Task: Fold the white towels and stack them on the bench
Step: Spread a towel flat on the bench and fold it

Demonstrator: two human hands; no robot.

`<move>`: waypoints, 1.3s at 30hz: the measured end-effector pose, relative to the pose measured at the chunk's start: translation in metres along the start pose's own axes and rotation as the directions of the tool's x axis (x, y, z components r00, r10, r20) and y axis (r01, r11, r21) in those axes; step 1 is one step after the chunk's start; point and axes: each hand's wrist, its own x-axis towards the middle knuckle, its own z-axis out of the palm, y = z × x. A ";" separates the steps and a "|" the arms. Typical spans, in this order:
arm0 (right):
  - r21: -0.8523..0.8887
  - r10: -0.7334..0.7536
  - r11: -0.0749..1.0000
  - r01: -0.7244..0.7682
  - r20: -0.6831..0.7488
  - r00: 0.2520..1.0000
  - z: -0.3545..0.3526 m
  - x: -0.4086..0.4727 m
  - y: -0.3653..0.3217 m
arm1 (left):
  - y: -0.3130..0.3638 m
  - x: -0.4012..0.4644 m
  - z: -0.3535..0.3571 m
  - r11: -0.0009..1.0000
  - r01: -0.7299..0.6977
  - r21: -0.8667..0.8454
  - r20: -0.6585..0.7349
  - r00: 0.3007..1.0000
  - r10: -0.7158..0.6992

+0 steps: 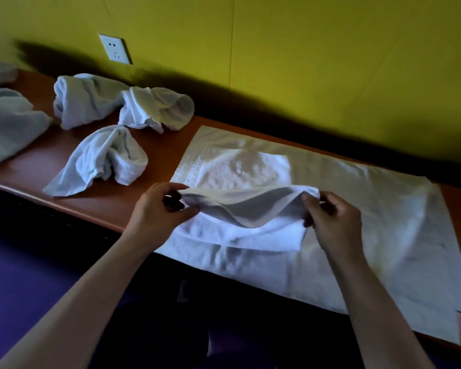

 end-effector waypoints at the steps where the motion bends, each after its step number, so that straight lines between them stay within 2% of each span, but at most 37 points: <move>1: -0.052 -0.031 0.998 0.030 -0.023 0.999 0.003 0.015 0.003 | 0.003 0.013 0.003 0.999 -0.006 0.053 -0.005 1.000 0.006; 5: -0.198 -0.114 0.975 0.102 -0.050 0.992 0.019 0.076 0.013 | 0.007 0.075 0.013 0.989 0.011 0.149 -0.151 0.988 0.012; 9: -0.287 -0.130 0.952 0.111 -0.049 0.990 0.045 0.128 0.019 | 0.011 0.133 0.027 0.964 0.072 0.256 -0.206 0.978 -0.018; 16: -0.380 -0.034 0.925 -0.004 -0.094 0.995 0.082 0.167 0.055 | -0.013 0.175 0.059 0.883 0.192 0.428 -0.291 0.954 -0.066; 18: -0.405 0.017 0.913 -0.054 -0.092 0.996 0.082 0.165 0.062 | -0.022 0.167 0.063 0.877 0.165 0.451 -0.296 0.955 -0.028; 20: -0.407 0.019 0.912 -0.055 -0.092 0.996 0.076 0.157 0.066 | -0.027 0.148 0.067 0.844 -0.060 0.533 -0.235 0.948 0.215; 22: -0.416 0.062 0.905 -0.087 -0.073 0.995 0.066 0.141 0.063 | -0.029 0.121 0.078 0.693 -0.307 0.652 -0.049 0.896 0.442; 24: -0.444 0.149 0.883 -0.152 -0.041 0.988 0.058 0.121 0.062 | -0.036 0.094 0.095 0.539 -0.484 0.690 0.212 0.846 0.489; 26: -0.472 0.225 0.857 -0.206 -0.016 0.974 0.052 0.100 0.066 | -0.043 0.077 0.112 0.467 -0.569 0.677 0.383 0.814 0.436; 27: -0.481 0.261 0.845 -0.232 -0.007 0.965 0.050 0.092 0.069 | -0.046 0.076 0.117 0.463 -0.571 0.677 0.413 0.817 0.403; 30: -0.448 0.343 0.843 -0.297 0.023 0.939 0.047 0.077 0.075 | -0.047 0.091 0.124 0.478 -0.474 0.740 0.395 0.880 0.262; 33: -0.334 0.425 0.865 -0.375 0.092 0.900 0.047 0.073 0.071 | -0.050 0.104 0.129 0.416 -0.455 0.787 0.419 0.890 0.181; 36: -0.133 0.414 0.908 -0.397 0.152 0.897 0.050 0.072 0.064 | -0.051 0.100 0.128 0.419 -0.477 0.772 0.436 0.878 0.197; 39: -0.061 0.363 0.931 -0.359 0.107 0.926 0.052 0.070 0.058 | -0.050 0.087 0.120 0.462 -0.451 0.764 0.370 0.892 0.259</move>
